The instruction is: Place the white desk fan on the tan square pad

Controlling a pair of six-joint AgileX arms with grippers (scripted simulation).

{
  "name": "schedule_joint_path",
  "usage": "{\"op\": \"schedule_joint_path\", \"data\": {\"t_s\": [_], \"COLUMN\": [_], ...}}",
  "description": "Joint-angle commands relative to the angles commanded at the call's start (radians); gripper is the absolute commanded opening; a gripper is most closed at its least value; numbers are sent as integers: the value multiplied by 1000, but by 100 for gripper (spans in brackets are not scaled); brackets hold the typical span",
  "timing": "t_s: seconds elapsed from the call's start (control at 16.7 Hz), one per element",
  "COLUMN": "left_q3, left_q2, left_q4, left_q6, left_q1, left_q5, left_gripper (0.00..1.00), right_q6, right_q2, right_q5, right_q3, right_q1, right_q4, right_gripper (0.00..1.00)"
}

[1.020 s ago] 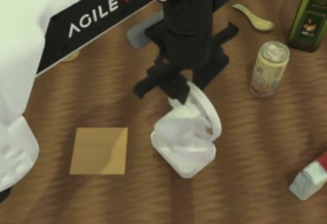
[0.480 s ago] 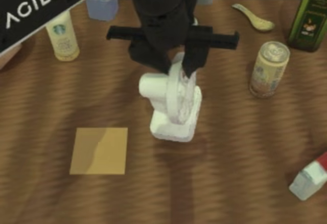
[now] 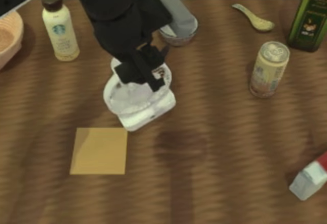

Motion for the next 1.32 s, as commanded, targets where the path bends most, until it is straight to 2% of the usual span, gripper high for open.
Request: {"op": "schedule_joint_path", "data": {"t_s": [0.24, 0.48, 0.66, 1.02, 1.32], "left_q3": [-129, -226, -253, -254, -366], "left_q2": [-58, -96, -106, -102, -96], "left_q4": [-22, -49, -59, -53, 66], "left_q6": [332, 547, 599, 600, 606], "left_q1": [52, 88, 98, 93, 108], "left_q5": [-33, -62, -71, -71, -71], "left_gripper": [0, 0, 0, 0, 0], "right_q6": [0, 0, 0, 0, 0], "right_q2": [0, 0, 0, 0, 0], "right_q5": [0, 0, 0, 0, 0], "right_q3": [0, 0, 0, 0, 0], "right_q1": [0, 0, 0, 0, 0], "right_q4": [0, 0, 0, 0, 0], "right_gripper": [100, 100, 100, 100, 100]}}
